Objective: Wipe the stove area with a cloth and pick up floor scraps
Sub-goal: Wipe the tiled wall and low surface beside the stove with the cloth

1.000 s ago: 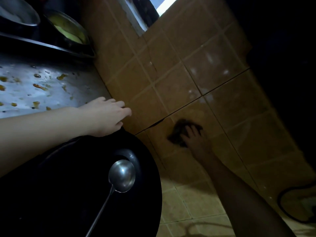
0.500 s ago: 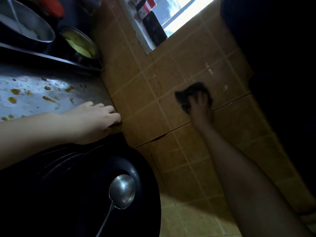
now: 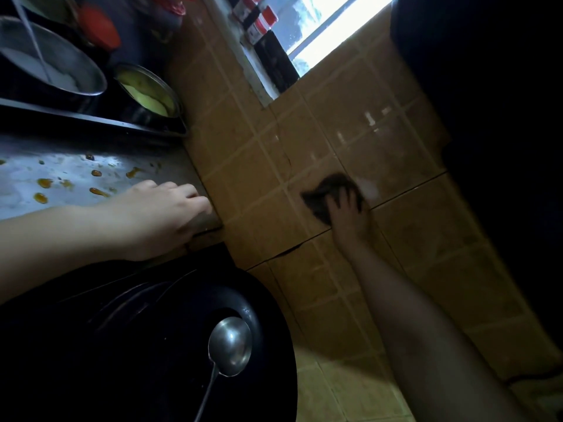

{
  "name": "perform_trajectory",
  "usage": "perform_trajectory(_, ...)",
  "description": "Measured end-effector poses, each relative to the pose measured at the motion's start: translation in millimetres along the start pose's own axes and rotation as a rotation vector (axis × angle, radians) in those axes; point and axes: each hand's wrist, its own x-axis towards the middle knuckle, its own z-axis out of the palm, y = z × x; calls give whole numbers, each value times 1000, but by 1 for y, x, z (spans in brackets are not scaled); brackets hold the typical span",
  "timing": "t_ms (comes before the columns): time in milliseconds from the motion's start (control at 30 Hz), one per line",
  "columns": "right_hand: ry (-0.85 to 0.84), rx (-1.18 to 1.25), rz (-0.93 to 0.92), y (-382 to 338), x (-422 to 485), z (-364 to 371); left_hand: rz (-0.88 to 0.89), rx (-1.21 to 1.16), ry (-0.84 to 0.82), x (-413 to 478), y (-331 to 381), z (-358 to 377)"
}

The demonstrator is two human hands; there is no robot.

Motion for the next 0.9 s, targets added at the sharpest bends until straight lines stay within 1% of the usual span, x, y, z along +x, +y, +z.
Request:
perform_trajectory(67, 129, 97, 151, 10, 17, -20, -20, 7, -7, 0, -11, -1)
perform_trajectory(100, 167, 162, 224, 13, 26, -29, -27, 7, -14, 0, -15, -1)
perform_trajectory(167, 155, 268, 321, 10, 43, -45, -43, -7, -30, -1, -22, 0)
perform_trajectory(200, 134, 281, 332, 4, 50, -50, -46, -11, -32, -1, -26, 0)
perform_trajectory(233, 114, 257, 311, -2, 54, -51, -45, -12, -29, -2, -28, 1)
perform_trajectory(267, 94, 200, 252, -8, 57, -50, -41, -11, -25, -1, -30, 2)
perform_trajectory(367, -43, 9, -49, -32, 53, -33, -25, -17, -29, 0, -35, 6)
perform_trajectory(400, -95, -18, -116, -39, 48, -22, -21, -22, -35, 0, -35, 7)
perform_trajectory(500, -203, -51, -211, -46, 19, 8, -1, -27, -58, 3, -30, 10)
perform_trajectory(600, -247, -81, -240, -34, -11, 26, 30, -26, -83, 5, -19, 12)
perform_trajectory(633, -232, -51, -212, -24, -20, 27, 39, -34, -77, 7, -14, 12)
perform_trajectory(667, -175, 3, -156, -12, -29, 26, 43, -41, -71, 10, -8, 11)
perform_trajectory(700, -80, 67, -70, 1, -40, 24, 42, -49, -75, 12, -1, 11)
perform_trajectory(767, 167, 262, 166, 34, -59, 21, 45, -60, -99, 16, 14, 12)
perform_trajectory(800, 263, 366, 280, 52, -68, 20, 54, -67, -104, 16, 21, 13)
perform_trajectory(833, 334, 449, 372, 70, -79, 21, 68, -80, -97, 17, 28, 13)
perform_trajectory(900, 416, 497, 512, 102, -104, 30, 94, -112, -74, 14, 41, 14)
